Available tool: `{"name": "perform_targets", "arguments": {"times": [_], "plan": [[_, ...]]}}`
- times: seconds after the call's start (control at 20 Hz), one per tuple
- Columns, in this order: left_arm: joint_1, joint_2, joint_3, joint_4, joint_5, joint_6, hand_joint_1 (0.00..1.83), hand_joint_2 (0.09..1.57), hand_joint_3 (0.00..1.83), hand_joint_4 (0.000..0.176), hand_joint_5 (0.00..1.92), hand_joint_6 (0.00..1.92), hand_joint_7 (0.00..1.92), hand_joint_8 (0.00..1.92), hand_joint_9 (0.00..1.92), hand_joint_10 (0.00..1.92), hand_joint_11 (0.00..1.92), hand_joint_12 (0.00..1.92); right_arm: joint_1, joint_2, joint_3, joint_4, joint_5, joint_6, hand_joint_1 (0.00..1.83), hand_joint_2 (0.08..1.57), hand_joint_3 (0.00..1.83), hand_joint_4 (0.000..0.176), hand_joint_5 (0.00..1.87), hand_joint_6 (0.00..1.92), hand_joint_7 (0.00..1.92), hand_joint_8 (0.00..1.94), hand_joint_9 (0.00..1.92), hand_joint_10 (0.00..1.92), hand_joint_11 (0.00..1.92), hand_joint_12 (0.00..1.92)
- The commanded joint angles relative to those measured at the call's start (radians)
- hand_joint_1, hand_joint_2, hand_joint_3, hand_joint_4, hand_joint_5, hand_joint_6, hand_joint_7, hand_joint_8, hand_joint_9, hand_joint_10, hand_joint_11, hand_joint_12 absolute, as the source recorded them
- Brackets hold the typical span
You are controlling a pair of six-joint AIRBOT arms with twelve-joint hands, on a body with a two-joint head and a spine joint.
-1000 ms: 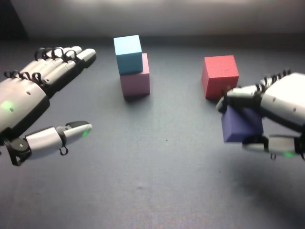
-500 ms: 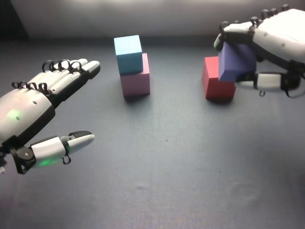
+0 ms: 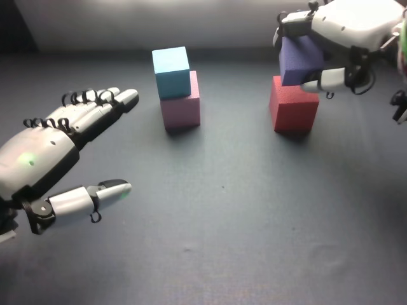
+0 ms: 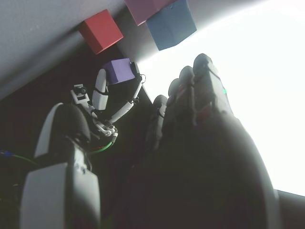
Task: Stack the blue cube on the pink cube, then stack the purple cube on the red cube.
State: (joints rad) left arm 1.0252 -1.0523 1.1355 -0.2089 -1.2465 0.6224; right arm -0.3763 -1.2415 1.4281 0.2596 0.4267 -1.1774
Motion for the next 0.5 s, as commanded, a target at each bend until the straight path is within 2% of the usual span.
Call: {"name": "perform_targets", "arguments": {"times": [0.0, 0.05, 0.1, 0.2, 0.25, 0.3, 0.45], "plan": [[-0.005, -0.005, 0.007, 0.01, -0.125, -0.011, 0.73, 1.23, 0.0, 0.12, 0.0, 0.0, 0.0, 0.0, 0.0, 0.0, 0.0, 0.0, 0.022, -0.002, 0.006, 0.052, 0.074, -0.069, 1.33, 1.27, 0.0, 0.0, 0.58, 1.51, 0.65, 1.4, 0.75, 1.51, 0.59, 1.52], [-0.005, -0.006, 0.007, 0.011, -0.125, -0.012, 0.7, 1.23, 0.0, 0.129, 0.0, 0.0, 0.0, 0.0, 0.0, 0.0, 0.0, 0.0, 0.026, -0.004, 0.007, 0.083, 0.065, -0.117, 1.32, 1.28, 0.0, 0.0, 0.58, 1.51, 0.64, 1.41, 0.73, 1.55, 0.56, 1.52], [-0.005, -0.007, 0.009, 0.012, -0.126, -0.013, 0.7, 1.23, 0.0, 0.125, 0.0, 0.0, 0.0, 0.0, 0.0, 0.0, 0.0, 0.0, 0.026, -0.006, 0.012, 0.103, 0.059, -0.137, 1.32, 1.27, 0.0, 0.0, 0.58, 1.48, 0.65, 1.41, 0.73, 1.57, 0.56, 1.54], [-0.005, -0.009, 0.01, 0.011, -0.128, -0.016, 0.65, 1.23, 0.0, 0.138, 0.0, 0.0, 0.0, 0.0, 0.0, 0.0, 0.0, 0.0, 0.026, -0.012, 0.021, 0.112, 0.052, -0.137, 1.31, 1.26, 0.0, 0.0, 0.59, 1.44, 0.69, 1.38, 0.77, 1.55, 0.58, 1.54], [-0.005, -0.009, 0.011, 0.011, -0.129, -0.017, 0.61, 1.23, 0.0, 0.168, 0.0, 0.0, 0.0, 0.0, 0.0, 0.0, 0.0, 0.0, 0.026, -0.014, 0.023, 0.112, 0.051, -0.137, 1.31, 1.26, 0.0, 0.0, 0.6, 1.41, 0.7, 1.38, 0.78, 1.54, 0.6, 1.53], [-0.005, -0.01, 0.011, 0.011, -0.129, -0.017, 0.57, 1.23, 0.0, 0.174, 0.0, 0.0, 0.0, 0.0, 0.0, 0.0, 0.0, 0.0, 0.026, -0.016, 0.024, 0.113, 0.05, -0.137, 1.31, 1.26, 0.0, 0.0, 0.59, 1.42, 0.69, 1.39, 0.77, 1.54, 0.59, 1.52], [-0.005, -0.011, 0.012, 0.011, -0.132, -0.018, 0.58, 1.25, 0.01, 0.176, 0.0, 0.0, 0.0, 0.0, 0.0, 0.0, 0.0, 0.0, 0.026, -0.023, 0.029, 0.114, 0.045, -0.137, 1.32, 1.28, 0.0, 0.0, 0.56, 1.5, 0.65, 1.43, 0.71, 1.58, 0.52, 1.51]]}}
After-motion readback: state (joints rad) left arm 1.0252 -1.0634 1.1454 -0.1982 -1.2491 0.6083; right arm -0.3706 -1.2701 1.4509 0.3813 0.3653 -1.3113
